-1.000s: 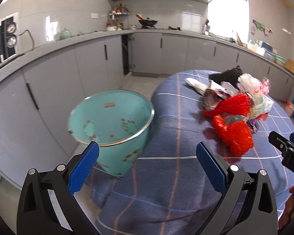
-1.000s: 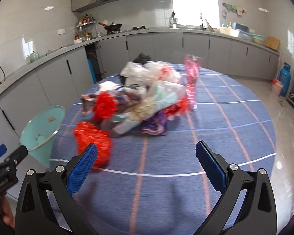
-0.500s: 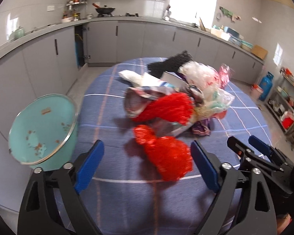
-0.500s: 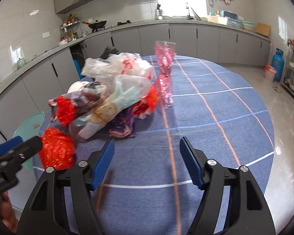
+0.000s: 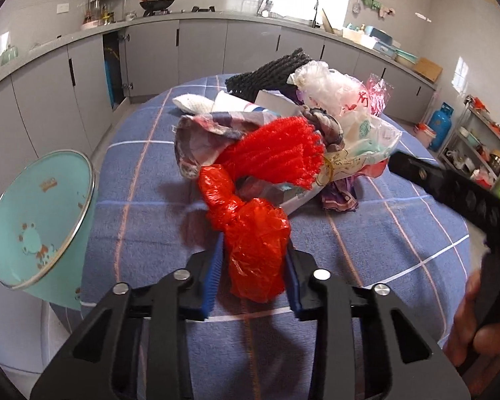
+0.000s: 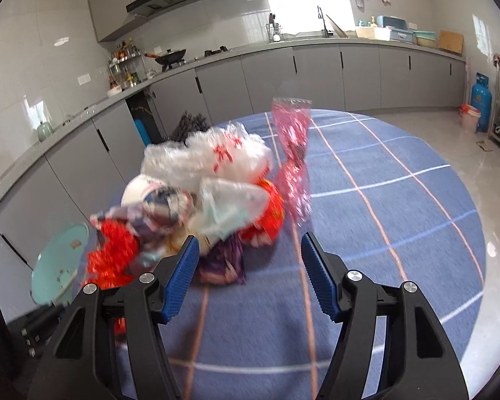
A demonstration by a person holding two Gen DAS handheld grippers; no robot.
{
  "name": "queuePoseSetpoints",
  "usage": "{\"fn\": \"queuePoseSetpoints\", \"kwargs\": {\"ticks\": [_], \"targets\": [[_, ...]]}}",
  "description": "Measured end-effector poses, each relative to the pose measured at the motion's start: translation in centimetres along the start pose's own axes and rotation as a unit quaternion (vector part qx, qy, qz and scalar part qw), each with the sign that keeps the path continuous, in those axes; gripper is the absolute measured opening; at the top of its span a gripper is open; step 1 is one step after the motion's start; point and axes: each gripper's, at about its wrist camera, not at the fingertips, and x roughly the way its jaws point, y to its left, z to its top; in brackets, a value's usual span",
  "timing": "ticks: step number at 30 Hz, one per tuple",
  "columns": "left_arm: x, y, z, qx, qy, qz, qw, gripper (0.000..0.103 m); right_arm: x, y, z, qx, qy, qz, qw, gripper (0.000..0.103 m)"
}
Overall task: Collect trash
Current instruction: 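Grasp the red plastic bag with the left tool while the right tool grasps a clear bag, then carry both bags over the teal bucket and open both tools to drop them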
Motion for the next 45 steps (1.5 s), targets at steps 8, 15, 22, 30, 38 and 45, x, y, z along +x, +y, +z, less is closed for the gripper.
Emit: {"fn": "queuePoseSetpoints", "kwargs": {"ticks": [8, 15, 22, 30, 38, 45], "targets": [[-2.1, 1.5, -0.4, 0.007, -0.026, -0.027, 0.9993, 0.028, 3.3, 0.7, 2.1, 0.050, 0.019, 0.010, 0.998, 0.059], [-3.4, 2.5, -1.1, 0.000, -0.035, -0.028, 0.9990, 0.029, 3.2, 1.2, 1.9, 0.052, 0.022, 0.037, 0.998, 0.022], [-5.1, 3.0, -0.9, -0.005, -0.060, -0.028, 0.9978, 0.029, -1.8, 1.2, 2.6, 0.035, -0.035, 0.037, 0.998, 0.021], [-7.4, 3.7, -1.0, -0.016, -0.089, -0.018, 0.9957, 0.029, -6.9, 0.8, 4.1, 0.007, -0.126, -0.012, 0.992, 0.021], [-9.9, 5.7, -1.2, -0.037, -0.120, -0.001, 0.9921, 0.029, -7.1, 2.8, 3.1, -0.003, -0.121, 0.020, 0.992, 0.021], [-11.2, 8.8, -1.5, -0.062, -0.131, 0.033, 0.9890, 0.029, -4.9, 7.8, 2.5, -0.035, -0.093, 0.076, 0.992, 0.021]]}}
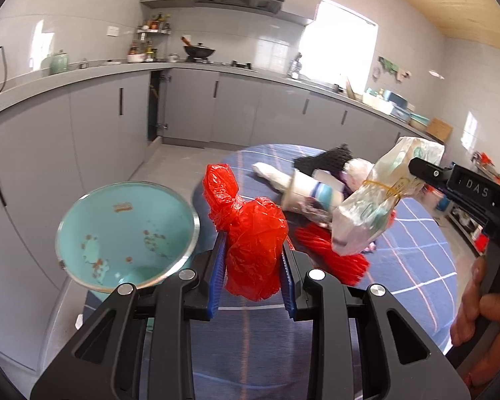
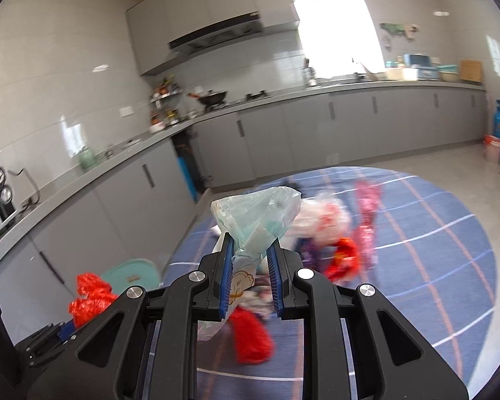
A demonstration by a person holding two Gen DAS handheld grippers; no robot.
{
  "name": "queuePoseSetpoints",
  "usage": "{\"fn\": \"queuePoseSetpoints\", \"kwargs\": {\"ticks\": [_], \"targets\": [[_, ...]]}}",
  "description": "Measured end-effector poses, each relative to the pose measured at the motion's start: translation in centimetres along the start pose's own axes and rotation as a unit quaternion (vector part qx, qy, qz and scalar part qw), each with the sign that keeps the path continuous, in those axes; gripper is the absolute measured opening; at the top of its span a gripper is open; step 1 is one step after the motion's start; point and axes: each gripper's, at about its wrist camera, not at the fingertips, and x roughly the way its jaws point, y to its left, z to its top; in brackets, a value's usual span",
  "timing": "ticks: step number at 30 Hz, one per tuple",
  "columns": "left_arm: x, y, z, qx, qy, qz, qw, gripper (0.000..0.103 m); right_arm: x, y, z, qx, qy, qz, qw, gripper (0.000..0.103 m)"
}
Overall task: Collect trash
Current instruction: 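Carry both bags over the teal bucket and open both tools to drop them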
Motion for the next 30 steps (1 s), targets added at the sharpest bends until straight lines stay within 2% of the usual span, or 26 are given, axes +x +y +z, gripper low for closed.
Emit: {"fn": "queuePoseSetpoints", "kwargs": {"ticks": [15, 26, 30], "targets": [[0.1, 9.0, 1.3, -0.058, -0.007, 0.093, 0.9940, 0.029, 7.6, 10.3, -1.3, -0.049, 0.066, 0.091, 0.992, 0.021], [2.5, 12.9, 1.8, -0.081, 0.000, 0.123, 0.9891, 0.029, 12.7, 15.4, -3.9, -0.088, 0.098, 0.108, 0.985, 0.021], [3.6, 13.9, 1.4, -0.086, 0.010, 0.127, 0.9882, 0.029, 14.8, 16.4, -5.4, -0.095, 0.128, 0.113, 0.981, 0.021]]}}
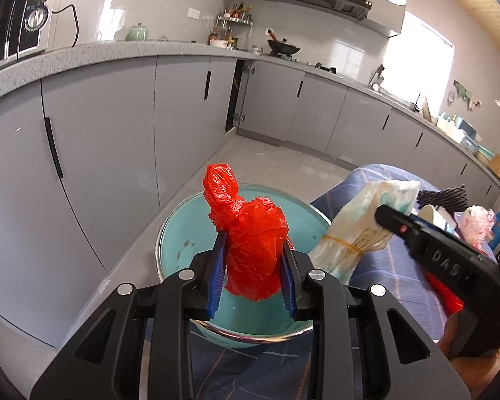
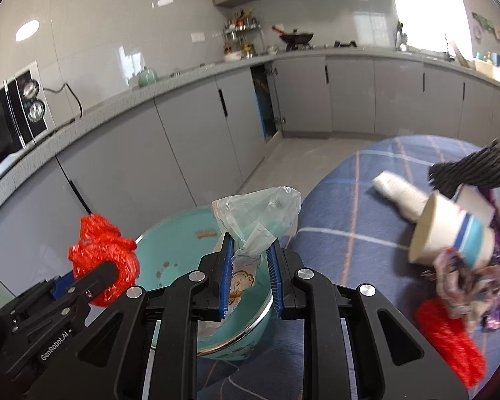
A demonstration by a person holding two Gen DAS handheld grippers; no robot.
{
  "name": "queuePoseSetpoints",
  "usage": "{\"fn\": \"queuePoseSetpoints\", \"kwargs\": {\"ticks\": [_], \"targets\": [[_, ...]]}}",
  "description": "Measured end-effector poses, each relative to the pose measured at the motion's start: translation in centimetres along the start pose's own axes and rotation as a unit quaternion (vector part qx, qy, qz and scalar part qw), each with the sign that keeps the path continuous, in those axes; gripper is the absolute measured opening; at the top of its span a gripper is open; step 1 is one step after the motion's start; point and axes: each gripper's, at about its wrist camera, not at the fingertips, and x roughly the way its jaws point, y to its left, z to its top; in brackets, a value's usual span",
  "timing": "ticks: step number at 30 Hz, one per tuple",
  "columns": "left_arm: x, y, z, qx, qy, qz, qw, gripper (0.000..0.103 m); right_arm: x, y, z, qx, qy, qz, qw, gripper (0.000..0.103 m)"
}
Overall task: Collect trash
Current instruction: 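Carry both bags over the teal bucket and open both tools to drop them, then grasp the red mesh net from the pile with the left tool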
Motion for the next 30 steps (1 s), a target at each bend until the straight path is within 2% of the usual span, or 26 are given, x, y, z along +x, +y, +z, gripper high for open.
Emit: {"fn": "queuePoseSetpoints", "kwargs": {"ticks": [9, 12, 13, 15, 18, 20, 21, 26, 30], "targets": [[2.7, 1.1, -0.6, -0.003, 0.026, 0.011, 0.9996, 0.029, 3.4, 0.2, -1.4, 0.000, 0.047, 0.015, 0.999, 0.023], [3.2, 1.3, -0.4, -0.007, 0.031, 0.016, 0.9994, 0.031, 3.6, 0.3, -1.4, 0.006, 0.054, 0.037, 0.998, 0.037], [3.1, 1.3, -0.5, -0.007, 0.032, 0.019, 0.9993, 0.031, 3.5, 0.3, -1.5, 0.006, 0.052, 0.039, 0.998, 0.046], [3.1, 1.5, -0.8, -0.009, 0.035, 0.027, 0.9990, 0.034, 3.2, 0.4, -1.5, 0.004, 0.043, 0.032, 0.999, 0.047], [3.1, 1.6, -1.2, -0.013, 0.042, 0.035, 0.9984, 0.044, 2.4, 0.0, -1.5, 0.011, 0.036, 0.029, 0.999, 0.047], [3.0, 1.5, -1.4, -0.012, 0.045, 0.046, 0.9979, 0.060, 1.8, -0.4, -1.3, 0.015, 0.029, 0.027, 0.999, 0.047], [2.9, 1.4, -1.5, -0.010, 0.045, 0.051, 0.9976, 0.063, 1.2, -0.5, -1.4, 0.016, 0.025, 0.024, 0.999, 0.047], [2.6, 0.7, -1.8, -0.003, 0.048, 0.063, 0.9968, 0.069, -0.7, -1.4, -1.6, 0.019, 0.017, 0.011, 1.000, 0.048], [1.5, -0.5, -2.0, -0.002, 0.045, 0.048, 0.9978, 0.074, -2.3, -2.3, -2.2, 0.021, 0.013, 0.005, 1.000, 0.048]]}}
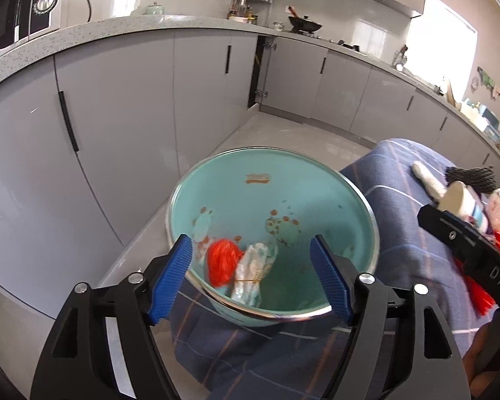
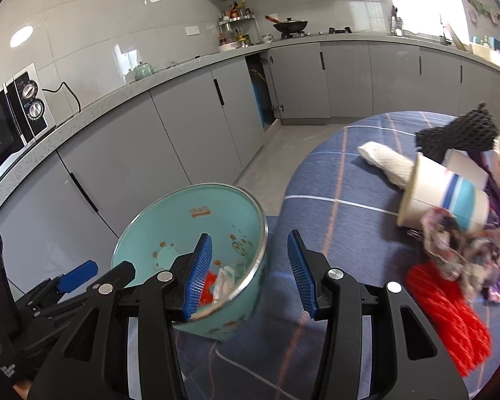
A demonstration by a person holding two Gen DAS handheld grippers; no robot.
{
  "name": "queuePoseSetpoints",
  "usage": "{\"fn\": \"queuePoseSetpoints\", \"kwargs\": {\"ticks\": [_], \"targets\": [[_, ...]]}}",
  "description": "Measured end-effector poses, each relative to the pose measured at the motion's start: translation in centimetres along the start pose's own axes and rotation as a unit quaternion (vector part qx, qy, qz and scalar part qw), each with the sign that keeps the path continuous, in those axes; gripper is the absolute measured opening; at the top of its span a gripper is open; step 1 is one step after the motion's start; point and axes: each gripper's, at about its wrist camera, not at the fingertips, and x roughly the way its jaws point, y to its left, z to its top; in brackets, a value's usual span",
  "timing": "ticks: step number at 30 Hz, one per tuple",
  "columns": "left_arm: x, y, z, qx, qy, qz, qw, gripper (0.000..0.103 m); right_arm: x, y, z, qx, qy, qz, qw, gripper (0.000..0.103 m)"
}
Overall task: Collect trash
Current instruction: 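Grasp the red mesh net from the pile with the left tool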
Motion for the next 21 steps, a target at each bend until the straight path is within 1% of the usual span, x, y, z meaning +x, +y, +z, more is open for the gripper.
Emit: {"fn": "queuePoseSetpoints", "kwargs": {"ticks": [4, 5, 10, 16, 21], "targets": [[-0.9, -1.7, -0.3, 0.020, -0.009, 0.000, 0.9998, 0.078, -1.4, -1.0, -0.6, 0.003, -0.004, -0.014, 1.000, 0.048], [-1.0, -2.0, -0.3, 0.021, -0.010, -0.001, 0.9997, 0.081, -1.7, -1.1, -0.6, 0.004, -0.006, -0.018, 1.000, 0.048], [-1.7, -3.8, -0.6, 0.030, -0.013, -0.014, 0.9994, 0.084, -3.7, -3.3, -0.9, 0.023, -0.019, -0.035, 0.999, 0.049], [-2.6, -6.5, -1.0, 0.046, -0.018, -0.029, 0.9984, 0.092, -6.1, -5.6, -1.6, 0.037, -0.034, -0.056, 0.997, 0.051], [-3.0, -8.6, -1.5, 0.064, -0.017, -0.046, 0.9968, 0.092, -8.4, -7.9, -2.4, 0.049, -0.048, -0.088, 0.994, 0.051]]}}
